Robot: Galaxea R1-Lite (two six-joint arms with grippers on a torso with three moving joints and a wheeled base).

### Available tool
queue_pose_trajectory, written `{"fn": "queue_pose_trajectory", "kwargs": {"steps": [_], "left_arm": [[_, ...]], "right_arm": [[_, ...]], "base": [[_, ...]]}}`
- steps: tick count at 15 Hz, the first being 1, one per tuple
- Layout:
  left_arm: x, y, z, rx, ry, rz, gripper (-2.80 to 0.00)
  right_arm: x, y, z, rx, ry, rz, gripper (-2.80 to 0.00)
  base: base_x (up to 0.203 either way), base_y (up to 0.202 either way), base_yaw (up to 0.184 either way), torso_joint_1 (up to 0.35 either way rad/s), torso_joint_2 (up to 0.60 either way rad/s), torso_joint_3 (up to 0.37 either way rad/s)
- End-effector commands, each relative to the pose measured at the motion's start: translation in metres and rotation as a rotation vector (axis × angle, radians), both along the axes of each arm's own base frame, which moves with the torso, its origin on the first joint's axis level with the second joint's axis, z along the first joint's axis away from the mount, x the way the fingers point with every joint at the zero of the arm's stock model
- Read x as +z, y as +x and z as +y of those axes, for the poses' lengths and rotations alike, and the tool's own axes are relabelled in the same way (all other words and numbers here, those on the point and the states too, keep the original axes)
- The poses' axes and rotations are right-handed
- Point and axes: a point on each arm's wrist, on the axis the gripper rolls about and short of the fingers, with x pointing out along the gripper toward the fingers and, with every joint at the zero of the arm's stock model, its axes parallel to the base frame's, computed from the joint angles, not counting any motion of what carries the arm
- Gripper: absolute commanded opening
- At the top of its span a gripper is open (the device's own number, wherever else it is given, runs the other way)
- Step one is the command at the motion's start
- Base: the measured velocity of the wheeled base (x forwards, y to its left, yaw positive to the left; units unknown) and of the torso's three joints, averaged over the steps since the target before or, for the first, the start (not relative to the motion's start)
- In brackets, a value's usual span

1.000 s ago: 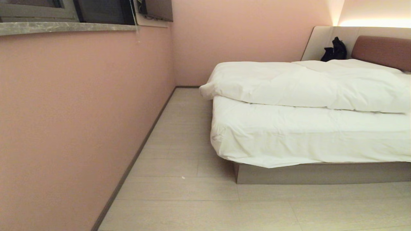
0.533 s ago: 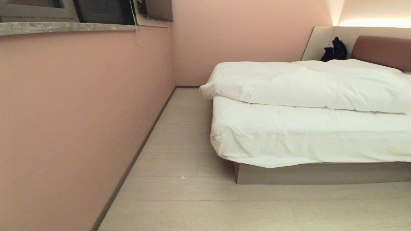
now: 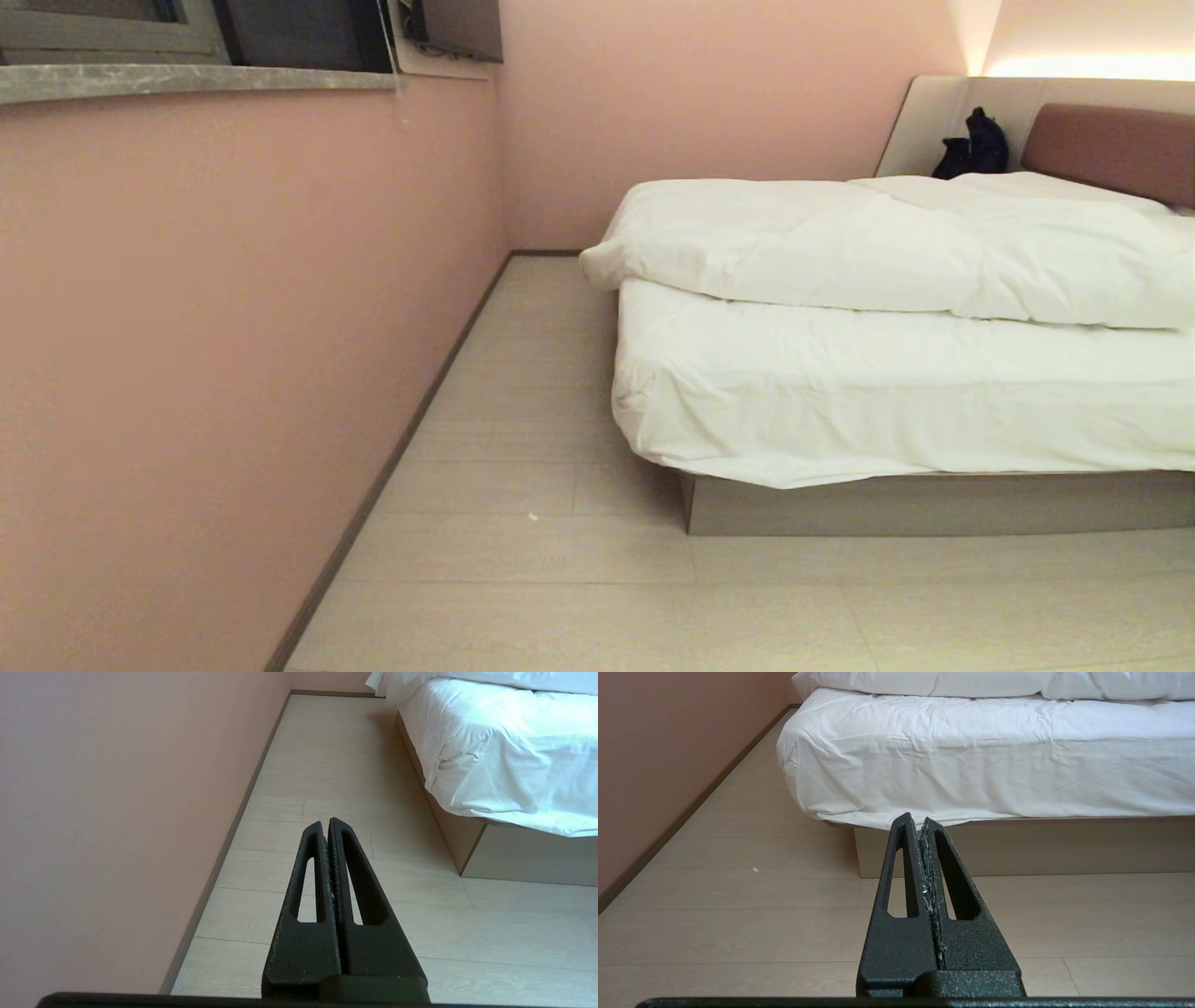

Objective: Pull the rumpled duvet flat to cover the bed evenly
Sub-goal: Hold the folded corner of the quilt

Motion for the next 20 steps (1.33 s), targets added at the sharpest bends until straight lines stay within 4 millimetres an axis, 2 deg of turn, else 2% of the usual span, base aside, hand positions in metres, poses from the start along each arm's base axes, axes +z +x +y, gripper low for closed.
{"fn": "queue_pose_trajectory", "kwargs": {"steps": [1, 13, 20], "left_arm": [[0.0000, 0.0000, 0.0000, 0.001, -0.002, -0.001, -2.80], [-0.0001, 0.0000, 0.0000, 0.002, -0.001, 0.001, -2.80], [-0.0001, 0.0000, 0.0000, 0.001, -0.001, 0.001, -2.80]], "right_arm": [[0.0001, 0.0001, 0.0000, 0.000, 0.000, 0.000, -2.80], [0.0000, 0.0001, 0.0000, 0.000, -0.001, 0.002, -2.80], [0.0000, 0.0001, 0.0000, -0.001, 0.000, 0.002, -2.80]], "base": [[0.000, 0.000, 0.000, 0.000, 0.00, 0.000], [0.000, 0.000, 0.000, 0.000, 0.00, 0.000], [0.173, 0.000, 0.000, 0.003, 0.00, 0.002]]}}
